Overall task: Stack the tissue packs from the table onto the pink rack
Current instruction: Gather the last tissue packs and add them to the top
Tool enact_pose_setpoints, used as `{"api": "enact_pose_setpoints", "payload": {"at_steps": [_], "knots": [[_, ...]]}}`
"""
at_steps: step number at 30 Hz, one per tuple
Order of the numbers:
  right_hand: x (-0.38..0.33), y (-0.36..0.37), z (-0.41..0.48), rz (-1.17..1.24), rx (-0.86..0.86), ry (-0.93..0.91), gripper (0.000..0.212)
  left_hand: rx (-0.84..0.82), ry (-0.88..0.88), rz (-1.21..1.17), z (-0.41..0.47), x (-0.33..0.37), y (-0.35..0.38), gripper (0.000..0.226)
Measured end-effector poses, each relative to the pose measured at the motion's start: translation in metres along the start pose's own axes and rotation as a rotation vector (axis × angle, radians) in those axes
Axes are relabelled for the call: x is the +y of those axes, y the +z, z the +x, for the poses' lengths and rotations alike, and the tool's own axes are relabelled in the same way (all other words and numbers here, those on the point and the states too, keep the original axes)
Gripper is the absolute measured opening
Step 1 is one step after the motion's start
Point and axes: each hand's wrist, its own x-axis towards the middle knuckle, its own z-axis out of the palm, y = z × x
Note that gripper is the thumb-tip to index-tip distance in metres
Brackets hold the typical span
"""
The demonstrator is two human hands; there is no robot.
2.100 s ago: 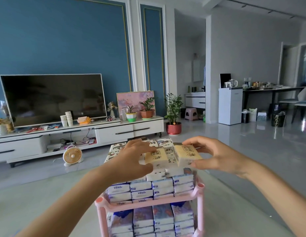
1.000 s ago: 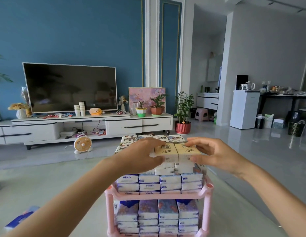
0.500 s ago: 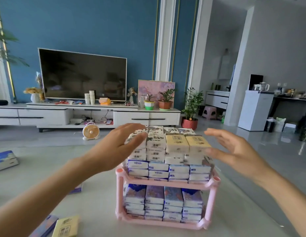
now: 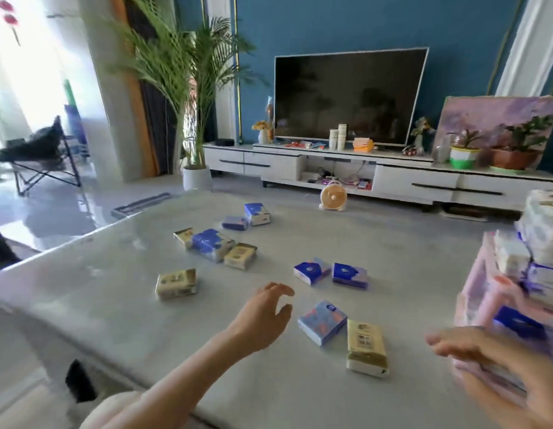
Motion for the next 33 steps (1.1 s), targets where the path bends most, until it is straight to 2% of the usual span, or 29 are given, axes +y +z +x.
{"api": "enact_pose_setpoints", "payload": {"at_steps": [1,2,5,7,11,12,15,18,21,24,28,30,33], "knots": [[0.002,0.014,0.008,0.035,-0.065,0.048,0.023,-0.013,-0.006,0.011,-0.003,-0.010,0.005,0.029],[0.005,0.029,0.019,0.058,-0.079,0.073,0.031,-0.004,-0.004,0.017,-0.004,-0.018,0.008,0.029],[0.011,0.081,0.049,0.016,-0.156,0.131,0.045,0.061,0.012,0.030,-0.005,-0.036,0.003,0.031],[0.011,0.103,0.066,0.045,-0.205,0.198,0.035,0.086,0.015,0.050,-0.001,-0.051,-0.010,0.032],[0.017,0.141,0.093,-0.110,-0.223,0.224,0.023,0.126,-0.052,0.111,0.005,-0.092,-0.038,0.037],[0.019,0.148,0.098,-0.188,-0.246,0.240,0.029,0.128,-0.079,0.159,0.008,-0.104,-0.045,0.043],[0.028,0.159,0.107,-0.459,-0.396,0.310,0.078,0.067,-0.221,0.331,0.019,-0.137,-0.062,0.067],[0.030,0.162,0.111,-0.418,-0.374,0.421,0.094,-0.081,-0.449,0.385,0.028,-0.166,-0.074,0.079],[0.035,0.162,0.112,-0.376,-0.319,0.420,0.090,-0.114,-0.477,0.412,0.035,-0.185,-0.078,0.068],[0.036,0.157,0.114,-0.433,-0.383,0.428,0.092,-0.163,-0.465,0.415,0.039,-0.181,-0.081,0.059],[0.037,0.151,0.112,-0.371,-0.350,0.440,0.088,-0.212,-0.479,0.476,0.034,-0.166,-0.080,0.057],[0.033,0.144,0.107,-0.244,-0.259,0.371,0.081,-0.158,-0.458,0.441,0.030,-0.148,-0.081,0.057],[0.016,0.125,0.099,-0.115,-0.122,0.245,0.071,0.083,-0.352,0.182,0.018,-0.098,-0.083,0.051]]}}
